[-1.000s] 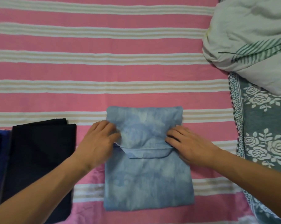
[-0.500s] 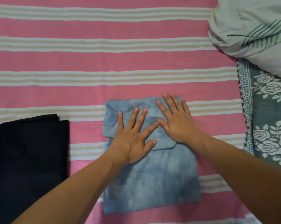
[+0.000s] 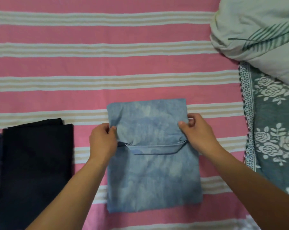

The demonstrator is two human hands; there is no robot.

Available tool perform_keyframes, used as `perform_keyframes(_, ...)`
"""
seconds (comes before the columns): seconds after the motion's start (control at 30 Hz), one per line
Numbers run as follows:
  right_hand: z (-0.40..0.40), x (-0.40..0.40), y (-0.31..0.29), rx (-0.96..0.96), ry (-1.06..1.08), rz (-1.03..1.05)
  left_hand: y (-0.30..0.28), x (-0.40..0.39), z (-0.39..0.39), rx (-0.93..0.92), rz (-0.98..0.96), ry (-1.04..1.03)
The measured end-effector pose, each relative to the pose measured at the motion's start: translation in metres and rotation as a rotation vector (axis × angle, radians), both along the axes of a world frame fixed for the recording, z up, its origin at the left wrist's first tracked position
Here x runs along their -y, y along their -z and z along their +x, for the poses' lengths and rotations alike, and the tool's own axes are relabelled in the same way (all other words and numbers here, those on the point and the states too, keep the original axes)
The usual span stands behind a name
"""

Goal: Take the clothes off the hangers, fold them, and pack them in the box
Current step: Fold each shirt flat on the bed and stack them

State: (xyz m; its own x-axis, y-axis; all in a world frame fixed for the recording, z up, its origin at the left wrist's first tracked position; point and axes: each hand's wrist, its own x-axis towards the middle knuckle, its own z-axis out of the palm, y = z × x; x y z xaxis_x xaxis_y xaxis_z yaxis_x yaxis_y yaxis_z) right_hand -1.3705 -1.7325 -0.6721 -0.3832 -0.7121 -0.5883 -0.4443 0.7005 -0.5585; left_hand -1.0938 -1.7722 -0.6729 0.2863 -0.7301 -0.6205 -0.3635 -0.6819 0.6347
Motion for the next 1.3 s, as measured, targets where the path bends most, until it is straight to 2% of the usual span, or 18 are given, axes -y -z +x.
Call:
perform_keyframes(0.1, 0.002, 0.007, 0.005, 0.094, 0.109, -0.029, 0.002, 0.003, -0.011, -0.390, 0.224, -0.263)
perform_keyframes(0.13, 0.003, 0.011, 0.006, 0.138, 0.149, -0.036, 0.005, 0.005, -0.008, -0.407, 0.272, -0.234)
perform_keyframes(0.2, 0.004, 0.014, 0.011, 0.152, 0.143, -0.038, 0.011, 0.007, 0.002, -0.173, 0.244, 0.083)
perform_keyframes(0.27, 0.004, 0.011, 0.009, 0.023, 0.003, -0.033, 0.014, 0.008, 0.011, 0.247, 0.156, 0.490)
perform_keyframes(0.33, 0.003, 0.003, 0.002, -0.182, -0.139, -0.085, 0.004, -0.001, 0.014, 0.515, 0.041, 0.625)
perform_keyframes(0.37, 0.002, -0.002, -0.003, -0.266, -0.182, -0.139, -0.003, -0.010, 0.015, 0.543, -0.045, 0.567)
perform_keyframes(0.43, -0.002, -0.017, -0.015, -0.319, -0.178, -0.229, -0.017, -0.032, 0.021, 0.438, -0.099, 0.367)
perform_keyframes(0.53, -0.003, -0.054, -0.022, -0.201, -0.072, -0.162, -0.019, -0.078, 0.035, 0.140, 0.065, 0.004)
perform_keyframes(0.6, 0.000, -0.087, -0.021, -0.178, -0.037, -0.118, -0.017, -0.111, 0.045, 0.101, 0.046, -0.007)
perform_keyframes(0.67, -0.004, -0.117, -0.019, -0.304, -0.207, -0.235, -0.018, -0.136, 0.059, 0.277, -0.162, 0.301)
perform_keyframes(0.73, -0.020, -0.140, -0.016, -0.509, -0.667, -0.431, -0.014, -0.150, 0.084, 0.445, -0.453, 0.909)
perform_keyframes(0.77, -0.031, -0.147, -0.013, -0.559, -0.952, -0.519, -0.011, -0.149, 0.097, 0.450, -0.557, 1.249)
perform_keyframes(0.83, -0.049, -0.147, -0.006, -0.557, -1.344, -0.577, -0.004, -0.141, 0.112, 0.403, -0.594, 1.732)
perform_keyframes(0.9, -0.057, -0.133, 0.008, -0.514, -1.505, -0.465, 0.016, -0.125, 0.114, 0.431, -0.528, 1.930)
perform_keyframes(1.03, -0.057, -0.106, 0.027, -0.466, -1.637, -0.154, 0.048, -0.093, 0.099, 0.462, -0.448, 1.906)
perform_keyframes(1.13, -0.055, -0.106, 0.034, -0.400, -1.559, -0.218, 0.054, -0.098, 0.100, 0.379, -0.501, 1.771)
perform_keyframes(1.2, -0.054, -0.108, 0.029, -0.309, -1.468, -0.272, 0.049, -0.103, 0.105, 0.251, -0.517, 1.654)
perform_keyframes(1.3, -0.059, -0.102, 0.008, -0.103, -1.216, -0.396, 0.031, -0.094, 0.107, -0.028, -0.396, 1.287)
